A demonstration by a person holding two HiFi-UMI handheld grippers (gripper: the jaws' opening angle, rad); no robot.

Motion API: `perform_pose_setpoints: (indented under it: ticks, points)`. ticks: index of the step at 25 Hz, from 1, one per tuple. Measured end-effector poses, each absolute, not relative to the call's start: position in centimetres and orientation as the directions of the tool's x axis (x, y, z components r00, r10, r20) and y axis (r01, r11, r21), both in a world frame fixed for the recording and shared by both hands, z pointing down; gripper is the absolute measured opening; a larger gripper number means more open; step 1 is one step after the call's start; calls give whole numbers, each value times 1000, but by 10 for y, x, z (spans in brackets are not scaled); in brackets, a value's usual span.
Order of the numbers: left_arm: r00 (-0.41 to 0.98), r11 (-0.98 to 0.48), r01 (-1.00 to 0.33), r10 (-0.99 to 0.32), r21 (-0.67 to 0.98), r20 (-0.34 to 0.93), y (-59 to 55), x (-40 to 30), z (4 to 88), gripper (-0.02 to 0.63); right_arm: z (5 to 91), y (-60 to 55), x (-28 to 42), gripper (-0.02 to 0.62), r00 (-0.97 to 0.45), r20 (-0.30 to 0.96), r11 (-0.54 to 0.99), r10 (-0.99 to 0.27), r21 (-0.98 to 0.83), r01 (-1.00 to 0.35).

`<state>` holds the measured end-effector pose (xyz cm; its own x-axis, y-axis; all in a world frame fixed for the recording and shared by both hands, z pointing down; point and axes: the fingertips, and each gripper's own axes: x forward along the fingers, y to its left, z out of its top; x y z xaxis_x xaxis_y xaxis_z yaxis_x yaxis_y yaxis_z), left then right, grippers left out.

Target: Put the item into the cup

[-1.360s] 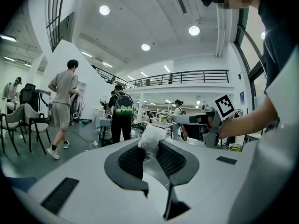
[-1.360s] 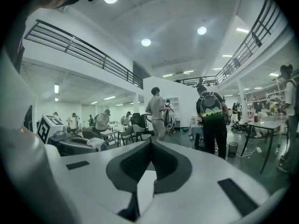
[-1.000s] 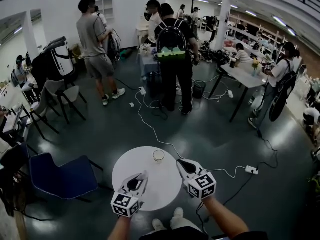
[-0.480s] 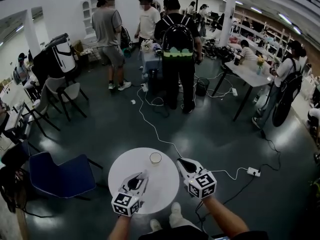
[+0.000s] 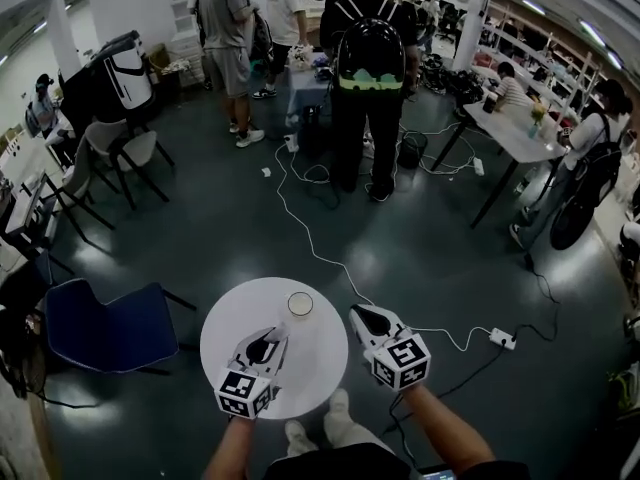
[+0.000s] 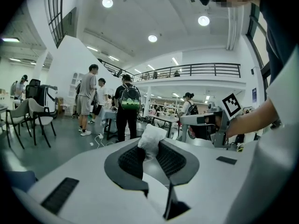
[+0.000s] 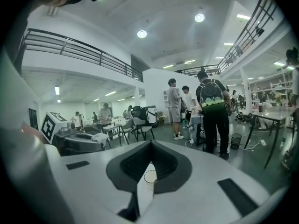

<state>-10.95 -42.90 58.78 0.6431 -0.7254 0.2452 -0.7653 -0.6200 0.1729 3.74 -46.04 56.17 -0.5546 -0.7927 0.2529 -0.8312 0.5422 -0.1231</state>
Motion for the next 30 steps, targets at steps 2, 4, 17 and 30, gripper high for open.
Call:
perform_pose_setpoints:
  ticks: [2, 4, 17, 30]
  points:
    - [635, -616, -771, -725, 164, 264, -440, -107, 600, 81, 575, -469, 39, 17, -557, 272, 544, -785, -127, -829]
    - [630, -616, -773, -721, 151, 288, -450, -102, 614, 81, 589, -476, 41, 17, -560, 290, 549, -776, -128, -826]
    - [604, -650, -759, -682, 38, 414, -533, -77, 686, 81, 648, -527, 63, 17, -568, 370, 546, -735, -173, -820]
    - [560, -682, -730, -637, -47, 529, -600, -63, 751, 81, 693, -561, 75, 17, -561, 418, 533, -714, -195, -823]
